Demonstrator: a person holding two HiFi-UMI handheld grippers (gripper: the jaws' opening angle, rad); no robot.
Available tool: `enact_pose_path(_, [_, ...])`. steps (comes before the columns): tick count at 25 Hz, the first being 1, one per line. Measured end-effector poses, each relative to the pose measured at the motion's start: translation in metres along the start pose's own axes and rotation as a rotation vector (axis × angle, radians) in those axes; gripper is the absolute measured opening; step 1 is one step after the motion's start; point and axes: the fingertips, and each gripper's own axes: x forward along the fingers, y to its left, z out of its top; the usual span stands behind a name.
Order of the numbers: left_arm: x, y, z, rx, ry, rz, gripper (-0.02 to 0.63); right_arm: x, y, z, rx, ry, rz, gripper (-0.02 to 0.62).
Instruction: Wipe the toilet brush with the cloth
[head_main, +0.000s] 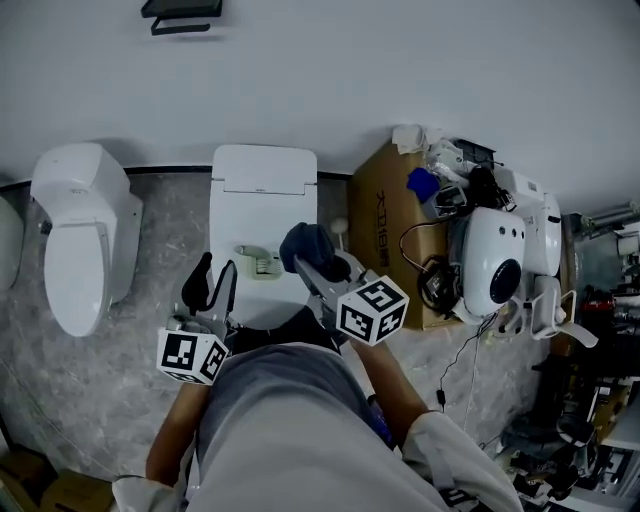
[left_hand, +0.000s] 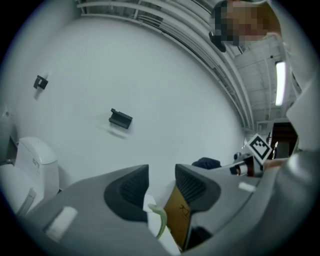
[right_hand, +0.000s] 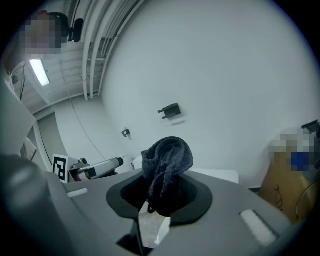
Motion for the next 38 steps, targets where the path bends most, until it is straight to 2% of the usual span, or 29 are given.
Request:
enact_pose_path(7, [-0.016,-0.022,0.034,0.006,-0.010,-0.036,0.000,-0.033,0.007,0.022,-0.132,-0.057,-0.108,0.095])
enact_pose_path(16, [-0.007,-0.034,0.052,0.064,0.014,-0.066,0.000,-0.064,0.012,0.034,-0.197,-0.069,-0.136,0.095])
enact_pose_path(20, [-0.006,-0.049,0.055,0.117,0.049,-0.069,0.000,-0.072,0.015,0.033,-0.201,-0.057,-0.127,0.094])
enact_pose_path(28, [-0.011,-0.059,0.056,0.059,0.038,-0.056,0.000,-0.084,0.003,0.029,-0.145,-0.052,-0.165,0.089])
enact_pose_path(34, [-0.007,-0.056,0.048,0.061,0.057,-0.051,0.000,-0.088,0.001,0.029,-0.165,-0.043,-0.159,0.087])
enact_pose_path(38, [-0.007,-0.063,0.037,0.074,0.101,-0.079,0.000,-0.094,0.003,0.035,-0.152,-0.057,-0.139,0.087])
